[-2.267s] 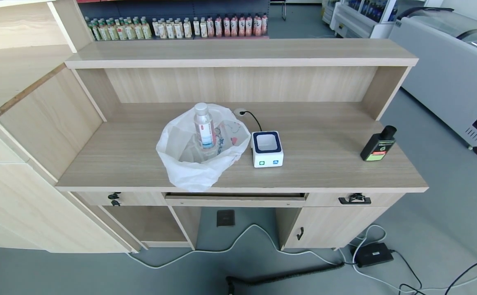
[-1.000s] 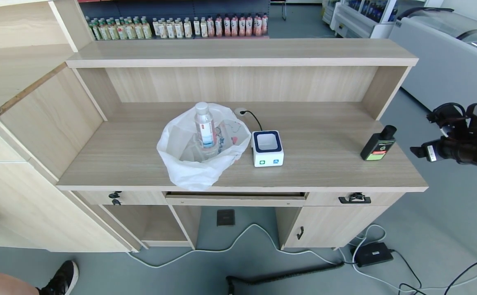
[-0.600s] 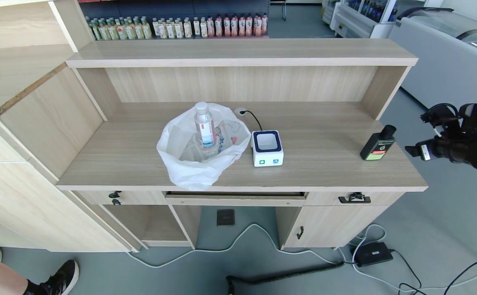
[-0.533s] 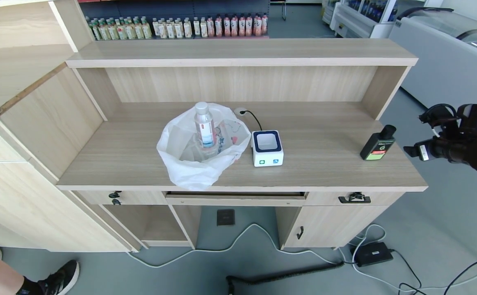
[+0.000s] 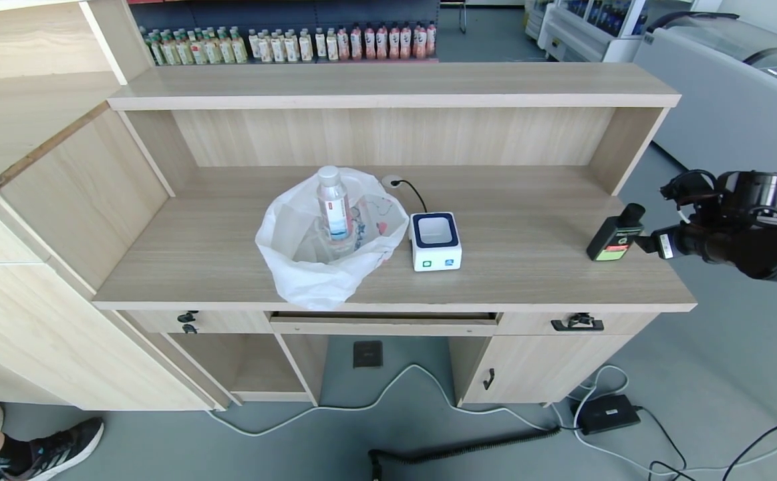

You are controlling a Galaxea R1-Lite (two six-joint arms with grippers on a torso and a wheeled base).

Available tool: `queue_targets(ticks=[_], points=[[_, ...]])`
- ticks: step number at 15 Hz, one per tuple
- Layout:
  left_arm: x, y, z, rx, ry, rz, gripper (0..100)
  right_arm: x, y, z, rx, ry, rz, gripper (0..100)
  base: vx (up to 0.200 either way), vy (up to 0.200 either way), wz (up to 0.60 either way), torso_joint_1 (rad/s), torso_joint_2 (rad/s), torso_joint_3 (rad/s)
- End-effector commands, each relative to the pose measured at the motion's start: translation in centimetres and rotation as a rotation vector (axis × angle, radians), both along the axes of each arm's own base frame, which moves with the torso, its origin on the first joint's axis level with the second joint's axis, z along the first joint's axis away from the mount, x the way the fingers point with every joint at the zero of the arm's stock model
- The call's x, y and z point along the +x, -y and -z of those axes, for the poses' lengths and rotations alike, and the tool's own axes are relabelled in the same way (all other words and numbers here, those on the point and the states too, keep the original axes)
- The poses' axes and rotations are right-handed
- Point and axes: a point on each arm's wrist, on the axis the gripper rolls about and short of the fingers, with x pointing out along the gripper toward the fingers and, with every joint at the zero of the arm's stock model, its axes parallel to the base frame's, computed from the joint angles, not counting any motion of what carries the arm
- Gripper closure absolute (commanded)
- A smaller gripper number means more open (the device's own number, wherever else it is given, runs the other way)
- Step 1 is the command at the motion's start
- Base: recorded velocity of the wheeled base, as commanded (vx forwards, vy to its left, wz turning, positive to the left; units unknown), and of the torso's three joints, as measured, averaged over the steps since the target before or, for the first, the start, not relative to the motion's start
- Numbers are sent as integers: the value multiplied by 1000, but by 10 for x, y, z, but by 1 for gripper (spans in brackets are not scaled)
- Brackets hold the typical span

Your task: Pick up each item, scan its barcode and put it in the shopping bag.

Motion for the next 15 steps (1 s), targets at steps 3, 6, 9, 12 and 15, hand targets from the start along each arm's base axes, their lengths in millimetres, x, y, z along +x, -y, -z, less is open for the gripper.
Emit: queue_targets(ticks=[3,6,9,12,15], points=[[0,0,0,-1,1,0,0,11,-8,11,16,-11,-18,0,0,0,0,0,0,0],[0,0,0,-1,1,-1,0,23,-13,15,43,11,-26,0,0,0,0,0,0,0],[0,0,0,-1,1,0,0,32,-15,17,41,22,-36,0,0,0,0,0,0,0],[0,0,0,-1,1,0,0,37,-21,22,46,20,-48,0,0,0,0,0,0,0],[0,0,0,-1,1,0,0,40,-33,25,78,23,-63,0,0,0,0,0,0,0]])
